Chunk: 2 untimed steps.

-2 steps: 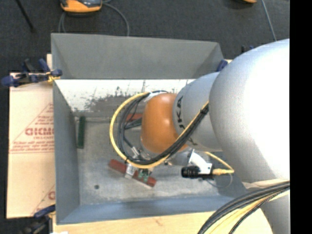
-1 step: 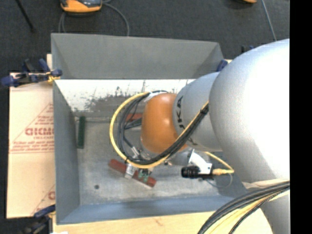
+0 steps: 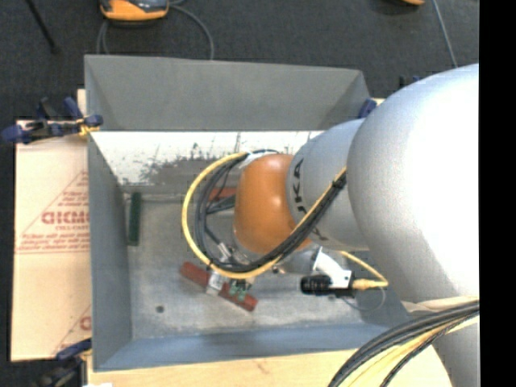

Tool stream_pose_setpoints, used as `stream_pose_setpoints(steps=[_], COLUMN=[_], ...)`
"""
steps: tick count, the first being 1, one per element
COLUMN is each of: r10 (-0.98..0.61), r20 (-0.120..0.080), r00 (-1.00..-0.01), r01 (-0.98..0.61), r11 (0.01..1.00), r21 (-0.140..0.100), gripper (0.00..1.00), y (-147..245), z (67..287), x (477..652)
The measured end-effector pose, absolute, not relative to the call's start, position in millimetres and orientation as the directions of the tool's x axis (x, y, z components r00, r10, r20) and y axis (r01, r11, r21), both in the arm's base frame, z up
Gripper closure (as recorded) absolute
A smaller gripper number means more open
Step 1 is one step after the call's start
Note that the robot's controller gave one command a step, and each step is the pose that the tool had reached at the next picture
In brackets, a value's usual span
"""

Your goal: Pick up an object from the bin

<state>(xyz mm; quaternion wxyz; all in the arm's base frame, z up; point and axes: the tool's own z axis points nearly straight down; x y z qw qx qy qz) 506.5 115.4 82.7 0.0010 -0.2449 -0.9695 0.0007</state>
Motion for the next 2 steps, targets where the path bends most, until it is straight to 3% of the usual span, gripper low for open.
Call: stream_pose_setpoints(steps=[2], r10=[0.474], r20=[-0.002], r00=[-0.881], r01=[0.474], r11=[0.881], r21=[0.002], gripper=[1.0], y=[115.8], z=[110.2], x=[506.9])
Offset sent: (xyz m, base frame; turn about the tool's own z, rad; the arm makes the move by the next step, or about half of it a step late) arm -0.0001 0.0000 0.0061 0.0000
